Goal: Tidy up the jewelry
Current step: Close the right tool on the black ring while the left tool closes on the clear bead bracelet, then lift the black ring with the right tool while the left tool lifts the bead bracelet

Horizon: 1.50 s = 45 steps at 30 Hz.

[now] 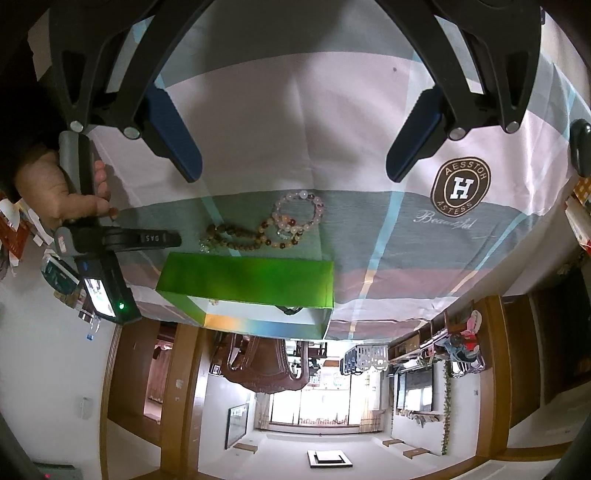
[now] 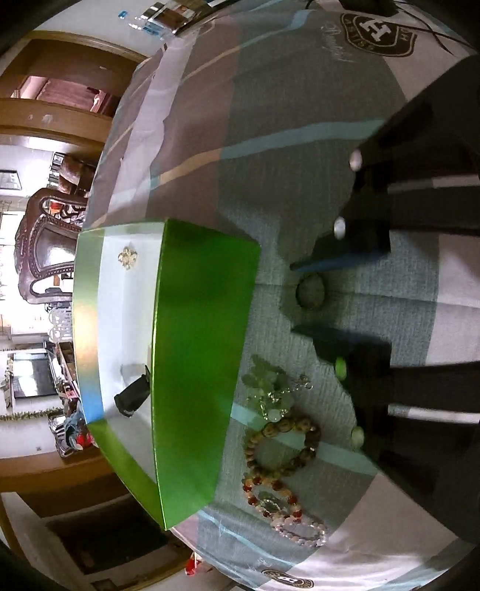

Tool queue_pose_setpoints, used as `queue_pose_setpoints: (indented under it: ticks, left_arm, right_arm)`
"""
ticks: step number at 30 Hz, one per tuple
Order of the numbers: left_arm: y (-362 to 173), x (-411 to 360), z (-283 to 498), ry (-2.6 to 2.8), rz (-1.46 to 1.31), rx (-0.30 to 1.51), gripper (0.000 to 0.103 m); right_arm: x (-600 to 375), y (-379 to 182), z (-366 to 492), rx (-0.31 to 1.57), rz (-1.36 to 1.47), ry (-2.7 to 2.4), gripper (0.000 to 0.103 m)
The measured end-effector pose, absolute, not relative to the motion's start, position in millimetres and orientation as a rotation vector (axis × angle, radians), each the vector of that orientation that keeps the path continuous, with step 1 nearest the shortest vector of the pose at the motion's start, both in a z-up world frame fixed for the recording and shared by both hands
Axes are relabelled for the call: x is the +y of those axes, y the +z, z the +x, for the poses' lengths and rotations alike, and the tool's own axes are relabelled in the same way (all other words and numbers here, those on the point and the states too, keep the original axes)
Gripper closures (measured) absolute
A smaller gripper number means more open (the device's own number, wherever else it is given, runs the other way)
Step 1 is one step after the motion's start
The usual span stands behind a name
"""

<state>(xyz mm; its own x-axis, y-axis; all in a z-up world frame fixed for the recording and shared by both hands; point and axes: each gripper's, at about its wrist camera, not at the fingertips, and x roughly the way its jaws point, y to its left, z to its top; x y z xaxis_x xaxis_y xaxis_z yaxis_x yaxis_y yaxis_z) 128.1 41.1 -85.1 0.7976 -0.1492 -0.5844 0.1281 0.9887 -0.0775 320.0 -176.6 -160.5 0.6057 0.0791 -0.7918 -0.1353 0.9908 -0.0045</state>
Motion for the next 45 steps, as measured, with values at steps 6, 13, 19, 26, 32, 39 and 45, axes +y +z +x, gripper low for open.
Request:
queue_pose_setpoints:
  ticks: [6,13,19,26,32,39,45]
  left_arm:
    - [-87.7,32.4,149.0,-0.167,-0.01,0.657,0.004]
    - [-100.3,12.0,200.9,-0.204,0.077,0.745,0.03]
    - [-126.4,0.6,235.7,-0.217,0.113,0.867,0.057]
    - [-134.7,12.7,244.7,-0.219,0.031,0.901,0.095]
    - [-104.5,27.6,208.0,-0.254,-0.027,0.819,0.095]
    - [-48.7,41.3,142.3,-0.292,-0.077,0.667,0.095]
    - [-41.5,40.9,121.4,-0.325,-0.095,0.654,0.095]
  right_arm:
    - [-176.6,-153.0,310.6,0.893,-0.025,0.148,0.083]
    - [-182.8,-120.5,260.1,0.802,0.044,0.22,0.082]
    - [-192.3,-108.2,220.5,0.763,0.077,0.245,0.082]
    - [-192.7,-98.4,192.5,0.721,0.088,0.267,0.082]
    - [-191.2,-90.2,179.1,0.687,0.098,0.284,0.082]
    - [-180.6,-80.5,152.7,0.631,0.072,0.294,0.082]
    - [-172.9,-81.5,144.8,0.631,0.068,0.302,0.082]
